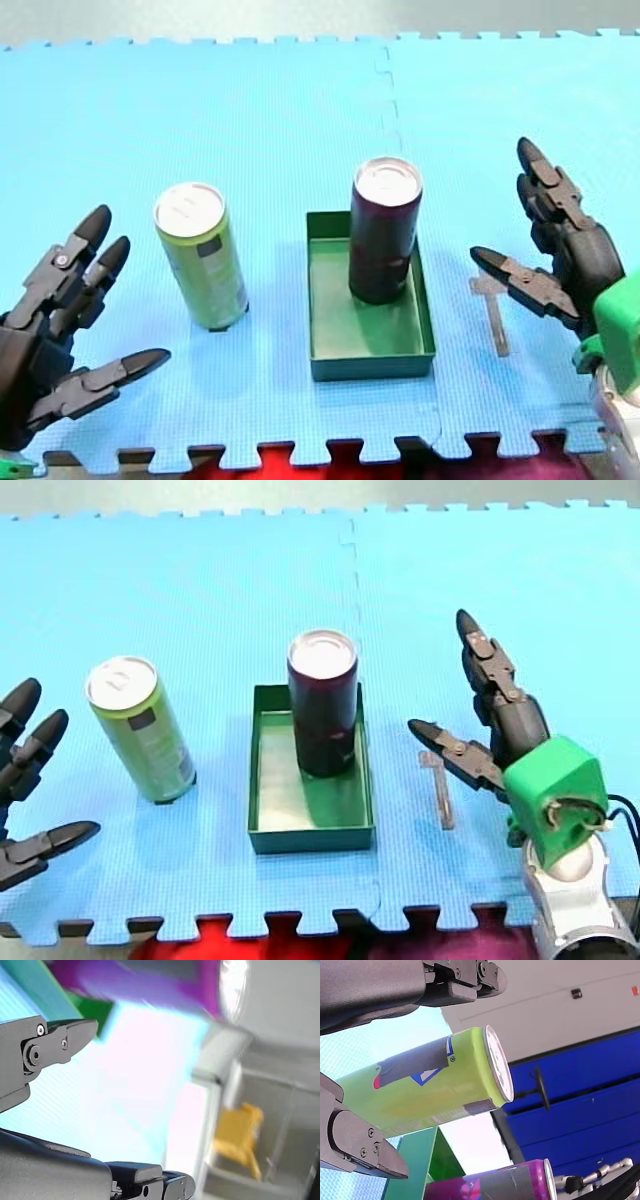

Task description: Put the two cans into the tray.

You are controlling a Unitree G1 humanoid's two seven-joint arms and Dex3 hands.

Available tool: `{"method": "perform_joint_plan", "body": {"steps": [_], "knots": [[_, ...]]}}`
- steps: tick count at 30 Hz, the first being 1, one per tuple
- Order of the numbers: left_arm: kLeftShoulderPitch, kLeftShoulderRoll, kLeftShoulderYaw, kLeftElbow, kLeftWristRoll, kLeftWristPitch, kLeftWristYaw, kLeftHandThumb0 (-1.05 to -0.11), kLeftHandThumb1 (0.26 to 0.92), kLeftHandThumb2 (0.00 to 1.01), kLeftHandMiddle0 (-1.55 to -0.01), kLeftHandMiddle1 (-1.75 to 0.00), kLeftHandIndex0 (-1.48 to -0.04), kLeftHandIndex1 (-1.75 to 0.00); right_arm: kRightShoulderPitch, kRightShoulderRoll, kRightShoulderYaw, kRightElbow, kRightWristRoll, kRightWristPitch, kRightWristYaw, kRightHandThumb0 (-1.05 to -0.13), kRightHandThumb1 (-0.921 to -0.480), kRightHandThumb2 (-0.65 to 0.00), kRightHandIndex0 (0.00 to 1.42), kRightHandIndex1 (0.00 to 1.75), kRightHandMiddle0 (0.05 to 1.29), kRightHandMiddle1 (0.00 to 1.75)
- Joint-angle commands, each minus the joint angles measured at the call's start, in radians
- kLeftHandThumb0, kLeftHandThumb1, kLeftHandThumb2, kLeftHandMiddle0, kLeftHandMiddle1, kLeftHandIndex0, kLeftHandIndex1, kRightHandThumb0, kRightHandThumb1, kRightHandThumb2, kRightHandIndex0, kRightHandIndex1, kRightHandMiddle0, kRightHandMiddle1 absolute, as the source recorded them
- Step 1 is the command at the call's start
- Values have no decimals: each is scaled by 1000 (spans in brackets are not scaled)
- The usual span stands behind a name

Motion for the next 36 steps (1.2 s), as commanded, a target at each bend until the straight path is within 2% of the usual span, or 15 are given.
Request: {"method": "perform_joint_plan", "body": {"steps": [1,2,4,6,8,10,12,14,19,22,25,29,32,36], "knots": [[-1,1,0,0,2,-1,6,-1048,718,1,-192,-1,-151,-1,-2,9,-14,-9,-21,-1,-77,-751,-706,-6,637,64,660,39],[-1,0,-1,0,3,0,7,-1048,718,1,-192,-1,-151,-1,1,14,-15,-15,-32,10,-110,-630,-688,-2,785,66,777,38],[0,0,-2,-1,4,0,9,-1048,718,2,-193,-1,-151,-1,9,20,-17,-21,-48,21,-160,-549,-681,-2,940,53,881,28],[1,0,-3,-2,4,0,9,-1048,719,2,-193,-1,-151,-1,19,20,-18,-12,-63,21,-199,-535,-682,-2,976,43,904,22],[5,0,-3,-6,3,1,9,-1048,720,2,-193,-1,-151,-1,27,10,-20,10,-74,16,-224,-537,-685,-3,974,28,900,12],[7,1,-3,-8,1,1,9,-1048,721,2,-194,-1,-151,-1,20,-5,-29,44,-70,14,-226,-538,-688,-4,967,17,894,6],[8,1,-2,-7,1,1,10,-1048,722,2,-194,-1,-151,-1,11,-15,-39,73,-60,2,-220,-537,-691,-4,963,11,889,2],[8,2,-1,-5,1,1,12,-1048,723,3,-194,-1,-153,-2,8,-15,-44,88,-51,-17,-213,-536,-694,-4,962,8,887,1],[11,1,-1,-8,4,4,20,-1048,724,3,-196,-2,-157,-3,13,-9,-48,102,-43,-59,-204,-535,-701,-4,961,4,884,0],[10,2,-2,-10,8,9,27,-1048,725,3,-199,-3,-159,-4,24,1,-43,94,-52,-74,-217,-538,-704,-4,960,2,881,0],[6,3,-4,-6,15,11,36,-1048,726,3,-204,-6,-160,-4,38,19,-34,82,-63,-89,-230,-540,-706,-3,960,1,880,0],[-6,0,-7,11,27,8,48,-1048,727,3,-209,-8,-162,-4,50,44,-22,64,-64,-116,-224,-537,-707,-2,957,0,880,0],[-14,-4,-9,20,37,5,62,-1048,730,4,-212,-8,-164,-5,62,51,-23,52,-58,-123,-219,-531,-707,-1,955,0,882,1],[-26,-9,-11,35,60,5,93,-1048,735,5,-213,-8,-163,-3,72,51,-27,39,-53,-121,-215,-523,-706,0,953,0,885,2]]}}
